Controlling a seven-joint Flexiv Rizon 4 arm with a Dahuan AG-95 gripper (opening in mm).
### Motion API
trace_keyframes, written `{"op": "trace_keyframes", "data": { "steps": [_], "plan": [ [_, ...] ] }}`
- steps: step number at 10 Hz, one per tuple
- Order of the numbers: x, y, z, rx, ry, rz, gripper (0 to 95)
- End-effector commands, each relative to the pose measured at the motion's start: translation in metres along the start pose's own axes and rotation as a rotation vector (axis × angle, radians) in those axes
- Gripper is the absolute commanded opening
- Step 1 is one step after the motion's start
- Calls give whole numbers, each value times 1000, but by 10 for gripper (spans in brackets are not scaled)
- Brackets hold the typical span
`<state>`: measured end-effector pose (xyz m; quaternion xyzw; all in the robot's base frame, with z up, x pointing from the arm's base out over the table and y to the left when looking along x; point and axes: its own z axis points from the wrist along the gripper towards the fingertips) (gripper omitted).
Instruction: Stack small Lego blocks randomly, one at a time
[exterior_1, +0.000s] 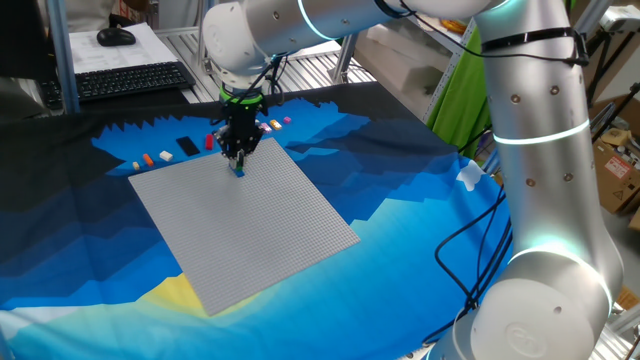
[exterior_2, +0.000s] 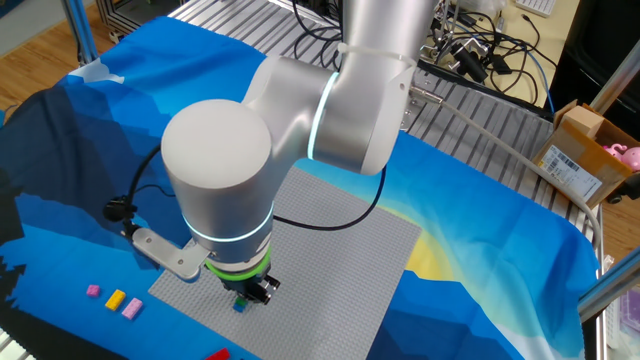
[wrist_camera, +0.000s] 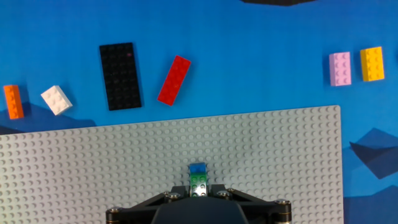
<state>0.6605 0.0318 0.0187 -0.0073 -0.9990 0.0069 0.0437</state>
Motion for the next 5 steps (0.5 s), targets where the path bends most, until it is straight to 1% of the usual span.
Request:
{"op": "trace_keyframes", "data": {
  "steps": [1, 2, 5],
  "plan": [
    [-1, 1, 11, -1, -1, -1, 0],
    [0, 1, 12, -2, 0, 0, 0],
    [9, 0, 14, -3, -1, 5, 0]
  ]
}}
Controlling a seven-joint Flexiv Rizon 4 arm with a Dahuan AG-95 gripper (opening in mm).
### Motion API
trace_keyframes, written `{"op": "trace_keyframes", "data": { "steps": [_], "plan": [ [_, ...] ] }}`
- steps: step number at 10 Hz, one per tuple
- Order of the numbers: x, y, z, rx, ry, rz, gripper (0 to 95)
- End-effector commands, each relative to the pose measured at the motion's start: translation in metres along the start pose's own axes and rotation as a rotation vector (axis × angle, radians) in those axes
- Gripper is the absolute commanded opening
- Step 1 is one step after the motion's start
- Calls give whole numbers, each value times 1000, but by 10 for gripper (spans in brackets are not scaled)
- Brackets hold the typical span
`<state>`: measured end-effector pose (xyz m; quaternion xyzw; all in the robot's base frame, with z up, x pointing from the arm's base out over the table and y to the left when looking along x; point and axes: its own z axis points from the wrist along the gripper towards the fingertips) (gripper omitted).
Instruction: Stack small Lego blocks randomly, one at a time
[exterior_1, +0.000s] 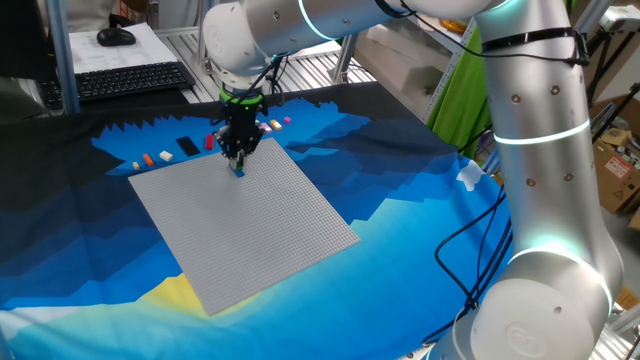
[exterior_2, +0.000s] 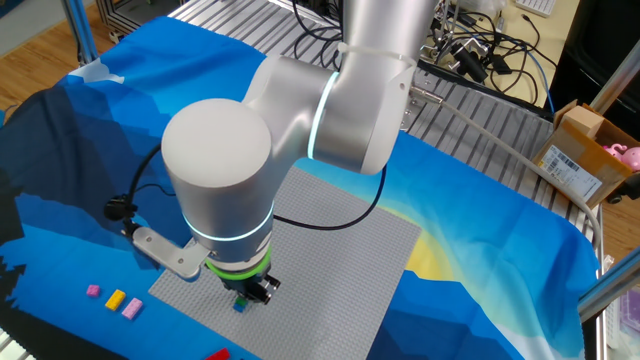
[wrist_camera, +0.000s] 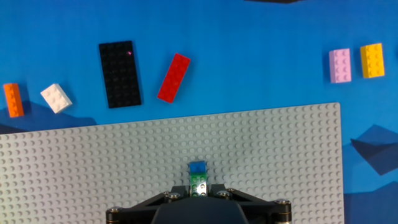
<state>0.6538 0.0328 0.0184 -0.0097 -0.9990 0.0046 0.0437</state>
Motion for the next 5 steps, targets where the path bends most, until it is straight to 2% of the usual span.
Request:
{"op": "trace_keyframes", "data": {
  "steps": [1, 5],
  "plan": [
    [3, 0, 14, 3, -3, 0, 0],
    [1, 1, 17, 2, -9, 1, 0]
  ]
}}
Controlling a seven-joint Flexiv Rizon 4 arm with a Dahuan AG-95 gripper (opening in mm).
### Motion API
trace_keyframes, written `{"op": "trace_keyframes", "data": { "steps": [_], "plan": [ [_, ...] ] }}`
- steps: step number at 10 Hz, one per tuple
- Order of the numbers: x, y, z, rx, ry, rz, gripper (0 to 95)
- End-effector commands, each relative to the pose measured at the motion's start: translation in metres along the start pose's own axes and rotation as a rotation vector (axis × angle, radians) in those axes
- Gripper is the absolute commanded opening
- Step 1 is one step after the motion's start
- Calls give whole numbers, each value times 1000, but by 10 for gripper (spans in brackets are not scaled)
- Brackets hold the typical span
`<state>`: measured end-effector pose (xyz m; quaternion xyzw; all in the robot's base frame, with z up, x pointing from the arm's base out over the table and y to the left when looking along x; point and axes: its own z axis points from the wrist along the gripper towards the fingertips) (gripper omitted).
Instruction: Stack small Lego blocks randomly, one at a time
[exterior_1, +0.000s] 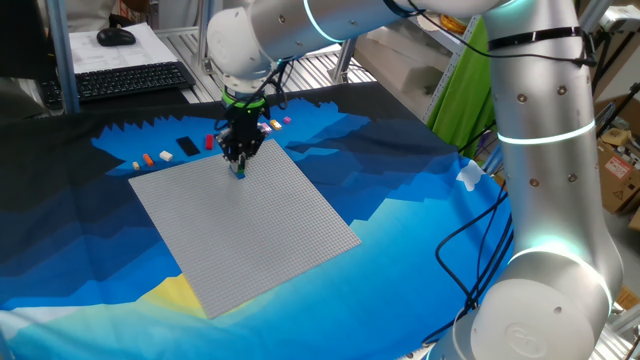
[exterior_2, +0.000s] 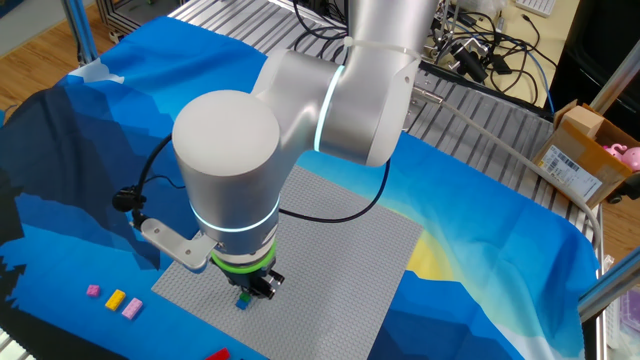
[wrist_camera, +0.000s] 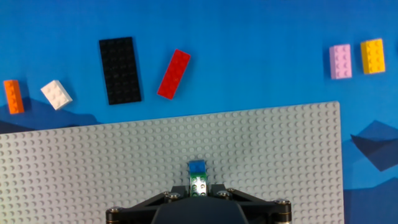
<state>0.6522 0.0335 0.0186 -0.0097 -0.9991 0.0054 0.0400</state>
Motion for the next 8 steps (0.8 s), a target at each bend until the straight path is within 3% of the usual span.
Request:
{"op": "trace_keyframes", "data": {
  "steps": [1, 8],
  "plan": [
    [-1, 0, 17, 1, -3, 0, 0],
    [-9, 0, 16, 4, 0, -3, 0]
  ]
}}
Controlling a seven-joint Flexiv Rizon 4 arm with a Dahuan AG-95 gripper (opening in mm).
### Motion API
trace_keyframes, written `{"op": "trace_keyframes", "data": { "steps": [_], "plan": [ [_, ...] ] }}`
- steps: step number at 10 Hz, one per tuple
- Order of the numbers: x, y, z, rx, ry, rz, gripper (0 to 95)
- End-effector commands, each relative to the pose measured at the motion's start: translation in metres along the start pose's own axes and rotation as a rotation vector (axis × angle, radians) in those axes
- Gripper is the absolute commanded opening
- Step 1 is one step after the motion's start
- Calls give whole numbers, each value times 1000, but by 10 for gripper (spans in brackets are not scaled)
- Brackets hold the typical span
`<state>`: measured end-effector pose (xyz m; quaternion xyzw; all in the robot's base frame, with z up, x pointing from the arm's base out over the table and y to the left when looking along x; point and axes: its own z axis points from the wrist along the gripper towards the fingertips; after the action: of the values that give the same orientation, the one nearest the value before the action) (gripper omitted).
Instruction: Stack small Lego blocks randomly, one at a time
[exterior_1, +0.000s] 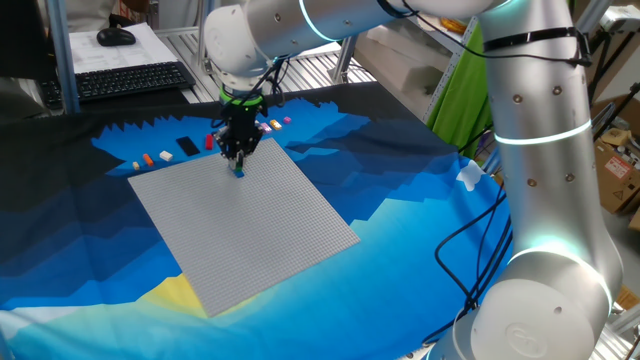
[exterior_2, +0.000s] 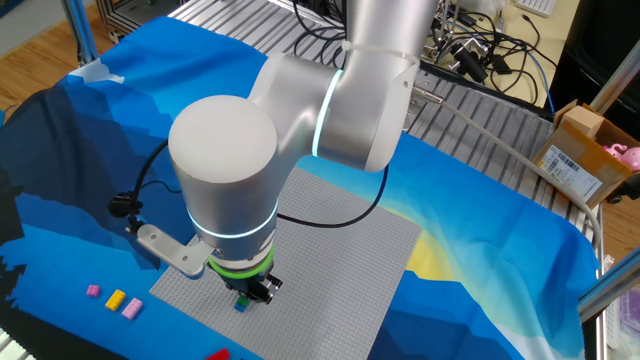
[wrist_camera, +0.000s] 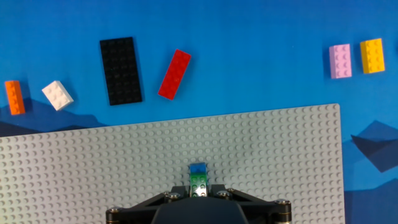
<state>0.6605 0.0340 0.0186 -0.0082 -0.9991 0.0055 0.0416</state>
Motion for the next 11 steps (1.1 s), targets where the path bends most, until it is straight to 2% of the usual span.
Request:
{"op": "trace_keyframes", "data": {
  "steps": [1, 6, 9, 11],
  "plan": [
    [0, -1, 12, 4, 0, 1, 0],
    [-3, -2, 7, 6, 7, -2, 0],
    [-1, -3, -1, 2, 11, -3, 0],
    [-1, -3, -1, 2, 9, -4, 0]
  ]
}}
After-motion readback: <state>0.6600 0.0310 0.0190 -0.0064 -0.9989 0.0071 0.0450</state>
